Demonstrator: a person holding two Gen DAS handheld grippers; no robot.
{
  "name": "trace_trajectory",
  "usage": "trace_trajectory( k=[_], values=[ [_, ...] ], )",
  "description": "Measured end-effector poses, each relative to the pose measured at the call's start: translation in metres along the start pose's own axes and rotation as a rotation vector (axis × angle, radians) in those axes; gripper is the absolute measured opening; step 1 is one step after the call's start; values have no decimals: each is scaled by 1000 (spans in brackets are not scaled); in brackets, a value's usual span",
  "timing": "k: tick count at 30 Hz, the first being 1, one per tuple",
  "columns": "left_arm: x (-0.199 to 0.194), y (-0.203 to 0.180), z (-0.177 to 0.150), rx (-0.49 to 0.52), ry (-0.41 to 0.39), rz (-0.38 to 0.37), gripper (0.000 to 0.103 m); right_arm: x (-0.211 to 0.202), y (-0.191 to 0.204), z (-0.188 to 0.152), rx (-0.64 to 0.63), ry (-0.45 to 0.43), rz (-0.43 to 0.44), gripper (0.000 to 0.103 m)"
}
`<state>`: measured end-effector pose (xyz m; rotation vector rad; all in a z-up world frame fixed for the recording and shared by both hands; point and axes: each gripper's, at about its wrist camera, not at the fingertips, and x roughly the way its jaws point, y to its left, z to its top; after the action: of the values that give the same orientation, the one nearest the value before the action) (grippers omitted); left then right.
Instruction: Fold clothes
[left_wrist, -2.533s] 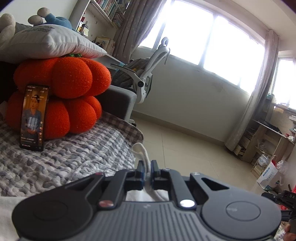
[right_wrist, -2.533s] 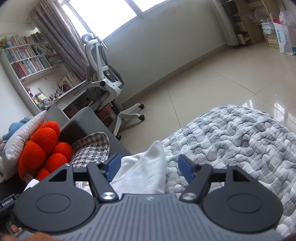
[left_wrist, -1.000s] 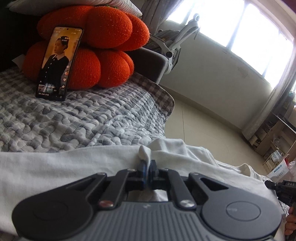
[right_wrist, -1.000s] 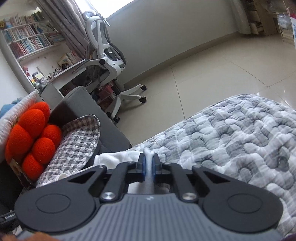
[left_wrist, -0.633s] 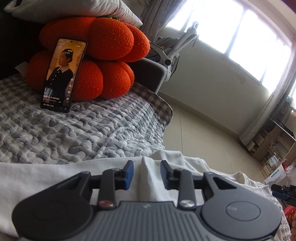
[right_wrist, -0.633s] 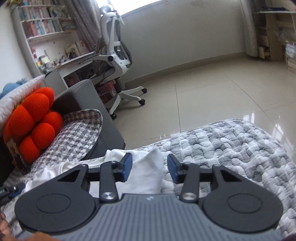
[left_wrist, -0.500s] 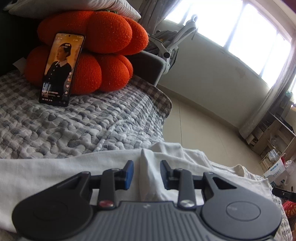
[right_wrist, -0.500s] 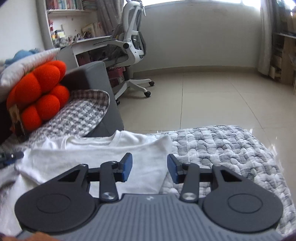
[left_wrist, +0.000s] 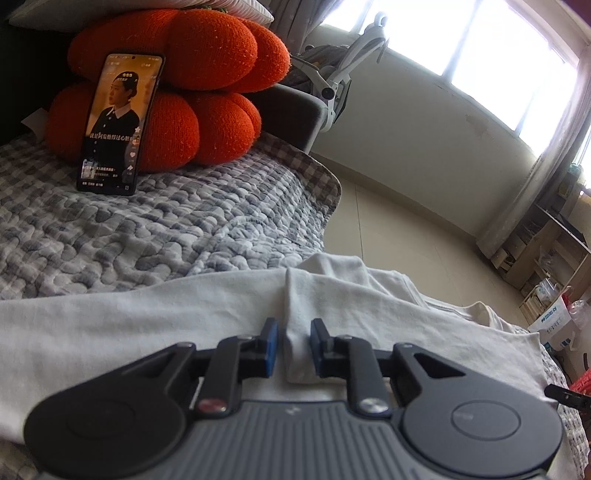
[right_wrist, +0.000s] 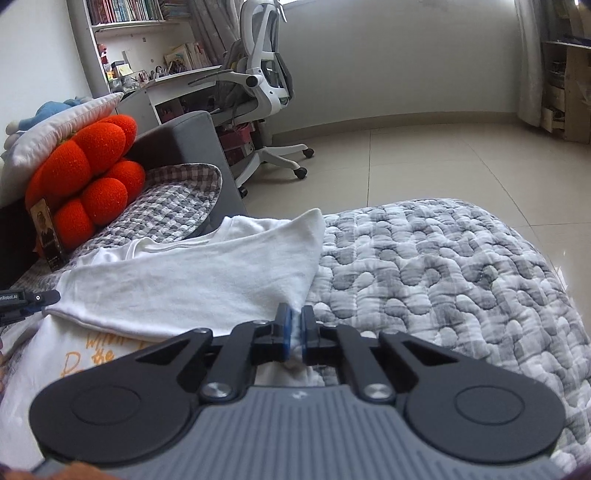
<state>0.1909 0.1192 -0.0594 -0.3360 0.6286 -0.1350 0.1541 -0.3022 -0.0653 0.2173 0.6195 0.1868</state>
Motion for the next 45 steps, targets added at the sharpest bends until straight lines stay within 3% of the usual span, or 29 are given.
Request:
trace_trajectory(
  k=[3,4,9,13,19,21,23,27,34,36,38,45],
  values=[
    [-9,2,3,-2,-31,-9,20,-8,8,2,-28,-25,-18,10],
    [-13,0,4,9,-49,-12,21,-11,11,3,-36,-39,-24,20],
    [-23,-12,4,84,-103,-38,21,-15,37,6,-144,-58,-10,23],
    [-12,-19,-4,132,-44,-51,21,-5,52,0,-211,-27,-16,23],
    [-9,-21,-13,175,-31,-33,24,-10,50,-13,-190,16,-48,23],
    [-14,-20,-11,165,-35,-46,28,-20,56,-11,-181,23,-73,28],
    [-19,-19,-10,151,-42,-59,30,-31,62,-8,-158,1,-84,40],
    [-29,-20,-15,112,-50,-82,32,-34,83,-11,-119,-56,-100,43],
    [-51,-24,-38,121,-32,-109,34,-28,111,-59,-95,-26,-109,49],
    [-57,-25,-46,128,-25,-110,36,-36,116,-72,-110,-57,-127,54],
    [-63,-24,-54,121,-22,-108,38,-47,117,-80,-85,-79,-148,68],
    [-69,-19,-70,104,-27,-77,41,-86,122,-118,38,-129,-209,69]
  ],
)
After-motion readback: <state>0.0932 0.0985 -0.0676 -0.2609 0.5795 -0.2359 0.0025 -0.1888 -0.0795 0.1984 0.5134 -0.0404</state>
